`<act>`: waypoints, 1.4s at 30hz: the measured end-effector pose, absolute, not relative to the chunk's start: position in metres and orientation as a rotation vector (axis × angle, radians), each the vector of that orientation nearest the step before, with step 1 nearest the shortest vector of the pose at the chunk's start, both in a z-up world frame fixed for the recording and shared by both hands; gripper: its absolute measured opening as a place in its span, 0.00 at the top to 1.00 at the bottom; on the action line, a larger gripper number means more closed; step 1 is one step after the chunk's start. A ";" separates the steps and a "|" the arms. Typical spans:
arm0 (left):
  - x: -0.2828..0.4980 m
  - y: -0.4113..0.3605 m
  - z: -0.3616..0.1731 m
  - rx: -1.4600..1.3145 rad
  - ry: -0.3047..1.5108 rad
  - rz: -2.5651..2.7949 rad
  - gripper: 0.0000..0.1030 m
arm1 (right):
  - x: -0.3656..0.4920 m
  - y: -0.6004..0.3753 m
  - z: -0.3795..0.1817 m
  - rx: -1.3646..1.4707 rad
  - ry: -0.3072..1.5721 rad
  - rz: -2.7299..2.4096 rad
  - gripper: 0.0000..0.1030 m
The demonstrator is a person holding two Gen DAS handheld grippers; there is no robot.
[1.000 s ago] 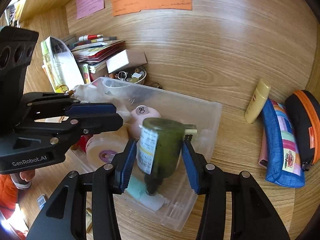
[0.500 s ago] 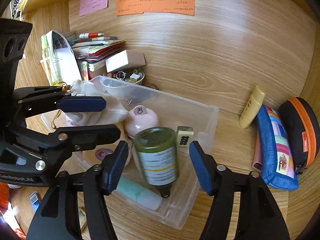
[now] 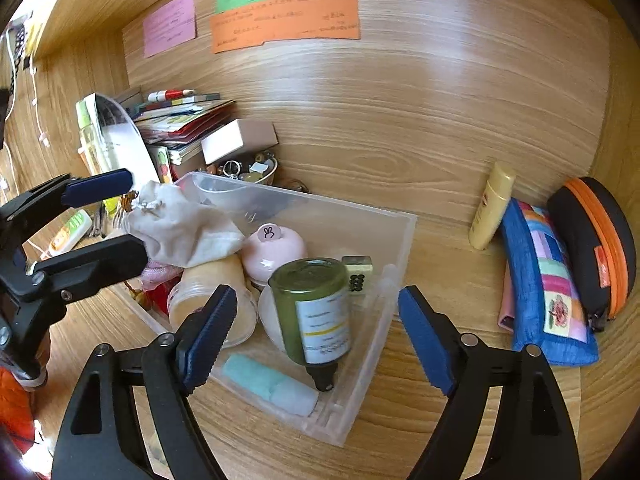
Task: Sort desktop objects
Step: 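Lower the shell and green bottle into the clear box and open both tools, then withdraw both open tools from the box toward the eraser and card pack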
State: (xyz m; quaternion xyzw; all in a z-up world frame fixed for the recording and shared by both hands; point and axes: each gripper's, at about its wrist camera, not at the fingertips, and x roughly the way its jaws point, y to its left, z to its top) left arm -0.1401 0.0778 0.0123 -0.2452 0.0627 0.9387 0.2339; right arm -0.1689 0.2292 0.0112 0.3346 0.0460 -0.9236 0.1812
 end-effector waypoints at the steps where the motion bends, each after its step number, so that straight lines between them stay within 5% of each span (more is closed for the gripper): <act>1: -0.139 0.075 0.012 -0.680 0.167 2.579 0.10 | -0.167 0.231 0.012 0.944 0.123 -2.609 0.20; 15: -0.094 0.050 0.013 -0.646 0.166 2.625 0.02 | -0.118 0.235 0.016 0.944 0.119 -2.644 0.17; 19: -0.078 0.042 0.007 -0.656 0.154 2.597 0.01 | -0.097 0.225 0.012 0.934 0.172 -2.638 0.06; 33: -0.035 0.014 -0.023 -0.774 0.152 2.582 0.01 | -0.062 0.177 -0.034 1.025 0.320 -2.446 0.06; 38: -0.027 0.008 -0.037 -0.833 0.176 2.590 0.01 | -0.064 0.164 -0.043 1.053 0.344 -2.422 0.10; 42: -0.022 0.006 -0.046 -0.870 0.184 2.585 0.01 | -0.066 0.158 -0.047 1.079 0.372 -2.392 0.29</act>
